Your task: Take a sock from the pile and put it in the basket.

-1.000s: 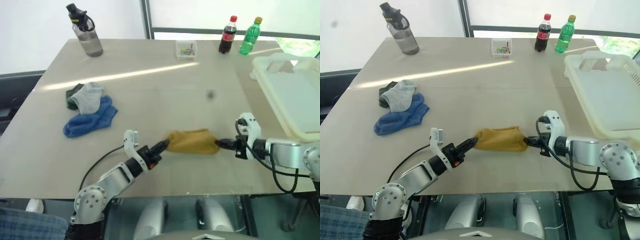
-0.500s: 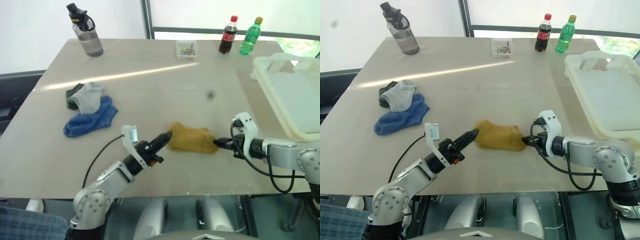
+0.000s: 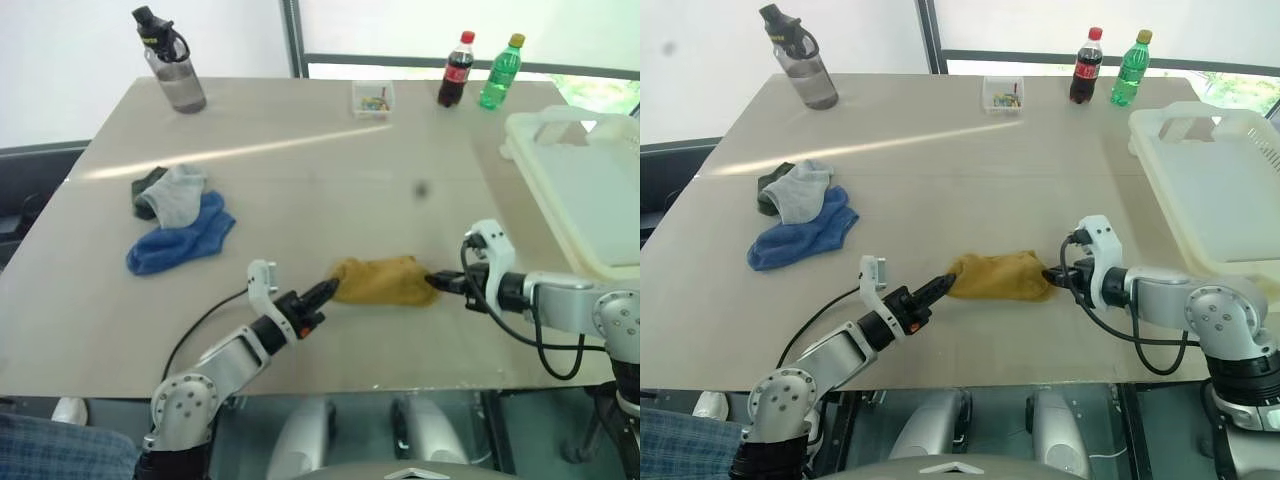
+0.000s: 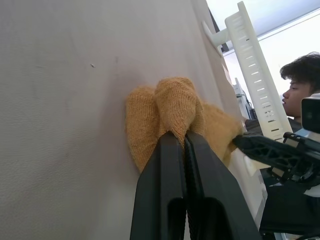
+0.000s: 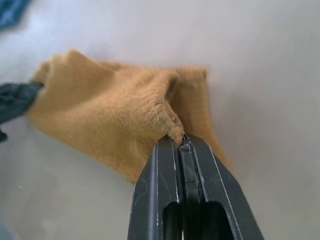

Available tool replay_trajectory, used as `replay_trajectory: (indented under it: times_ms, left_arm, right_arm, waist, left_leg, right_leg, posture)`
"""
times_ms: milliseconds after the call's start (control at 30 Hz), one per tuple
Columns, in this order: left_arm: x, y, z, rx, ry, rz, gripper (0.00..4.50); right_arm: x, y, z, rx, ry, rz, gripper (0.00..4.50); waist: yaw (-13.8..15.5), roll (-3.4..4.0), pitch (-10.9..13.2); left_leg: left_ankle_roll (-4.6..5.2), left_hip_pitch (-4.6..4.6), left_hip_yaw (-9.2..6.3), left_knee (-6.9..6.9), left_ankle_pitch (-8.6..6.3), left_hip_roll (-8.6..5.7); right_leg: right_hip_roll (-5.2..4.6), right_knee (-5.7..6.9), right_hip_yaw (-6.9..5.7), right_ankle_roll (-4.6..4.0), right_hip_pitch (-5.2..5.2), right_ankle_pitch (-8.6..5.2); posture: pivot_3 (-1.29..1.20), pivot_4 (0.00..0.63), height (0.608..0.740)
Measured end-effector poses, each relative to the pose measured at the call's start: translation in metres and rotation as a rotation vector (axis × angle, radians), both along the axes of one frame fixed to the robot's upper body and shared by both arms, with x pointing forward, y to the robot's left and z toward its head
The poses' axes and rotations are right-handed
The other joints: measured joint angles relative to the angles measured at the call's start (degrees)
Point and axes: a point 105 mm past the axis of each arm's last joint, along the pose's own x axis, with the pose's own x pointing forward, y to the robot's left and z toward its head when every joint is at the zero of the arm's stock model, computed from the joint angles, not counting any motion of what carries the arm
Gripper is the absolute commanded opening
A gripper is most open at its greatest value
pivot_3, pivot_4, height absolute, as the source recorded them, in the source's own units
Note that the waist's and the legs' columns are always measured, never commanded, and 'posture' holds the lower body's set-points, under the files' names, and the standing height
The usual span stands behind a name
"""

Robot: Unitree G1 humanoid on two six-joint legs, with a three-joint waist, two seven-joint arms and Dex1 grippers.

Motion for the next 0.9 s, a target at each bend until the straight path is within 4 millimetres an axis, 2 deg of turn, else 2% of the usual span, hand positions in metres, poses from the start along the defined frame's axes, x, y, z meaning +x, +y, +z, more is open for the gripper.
replay_trajectory:
  times_ms: [67,233,433,667,700,733,800,900]
  left_arm:
    - [0.000,0.000,0.000,-0.001,0.001,-0.003,0.00]
    - [0.000,0.000,0.000,-0.001,0.001,-0.004,0.00]
    - [0.000,-0.001,0.000,-0.001,0.001,-0.005,0.00]
    - [0.000,-0.001,0.000,0.000,0.001,-0.009,0.00]
    - [0.000,-0.001,0.000,0.001,0.001,-0.009,0.00]
    - [0.000,-0.001,0.000,0.001,0.001,-0.009,0.00]
    - [0.000,-0.002,0.001,0.001,-0.001,-0.011,0.00]
    - [0.000,-0.002,0.001,0.001,-0.002,-0.012,0.00]
  right_arm:
    - [-0.001,0.000,0.008,0.045,-0.010,0.006,0.03]
    - [0.000,-0.002,0.008,0.055,-0.002,-0.005,0.03]
    - [0.000,-0.012,-0.022,-0.073,0.097,-0.052,0.03]
    - [0.000,-0.010,-0.028,-0.114,0.093,-0.040,0.03]
    - [0.000,-0.010,-0.028,-0.118,0.089,-0.038,0.60]
    - [0.000,-0.009,-0.027,-0.119,0.082,-0.028,0.84]
    - [-0.002,-0.007,-0.025,-0.116,0.067,-0.004,1.85]
    - [-0.005,-0.007,-0.021,-0.131,0.046,0.024,3.05]
  waist:
    - [0.0,0.00,0.0]
    - [0.0,0.00,0.0]
    - [0.0,0.00,0.0]
    - [0.0,0.00,0.0]
    - [0.0,0.01,0.0]
    - [0.0,0.01,0.0]
    - [0.0,0.01,0.0]
    - [0.0,0.00,0.0]
  left_leg:
    - [0.00,0.00,0.00,0.00,0.00,0.00]
    - [0.00,0.00,0.02,0.00,0.00,0.00]
    - [0.00,0.00,0.02,0.00,0.00,0.00]
    - [0.00,0.01,0.02,0.00,0.00,-0.01]
    - [0.00,0.01,0.02,0.00,0.00,-0.02]
    - [0.00,0.01,0.02,0.00,0.00,-0.02]
    - [0.00,0.01,0.01,0.00,0.00,-0.02]
    - [0.00,0.01,0.01,0.00,0.00,-0.02]
  right_leg:
    - [0.00,0.00,0.00,0.00,0.00,0.00]
    - [0.00,0.00,0.01,0.00,0.00,0.00]
    - [-0.01,0.00,0.01,-0.01,-0.01,0.00]
    - [0.00,0.00,0.01,0.00,0.00,0.00]
    - [0.00,0.00,0.01,0.00,0.00,0.00]
    - [0.00,0.00,0.01,0.00,0.00,0.00]
    - [0.00,0.00,0.00,0.00,0.00,0.00]
    - [-0.01,0.00,0.00,0.00,0.00,0.00]
  posture:
    - [0.00,0.150,0.740]
    - [0.00,0.150,0.740]
    - [0.00,0.150,0.740]
    - [0.00,0.150,0.740]
    - [0.00,0.150,0.740]
    - [0.00,0.150,0.740]
    - [0.00,0.150,0.740]
    - [0.00,0.150,0.740]
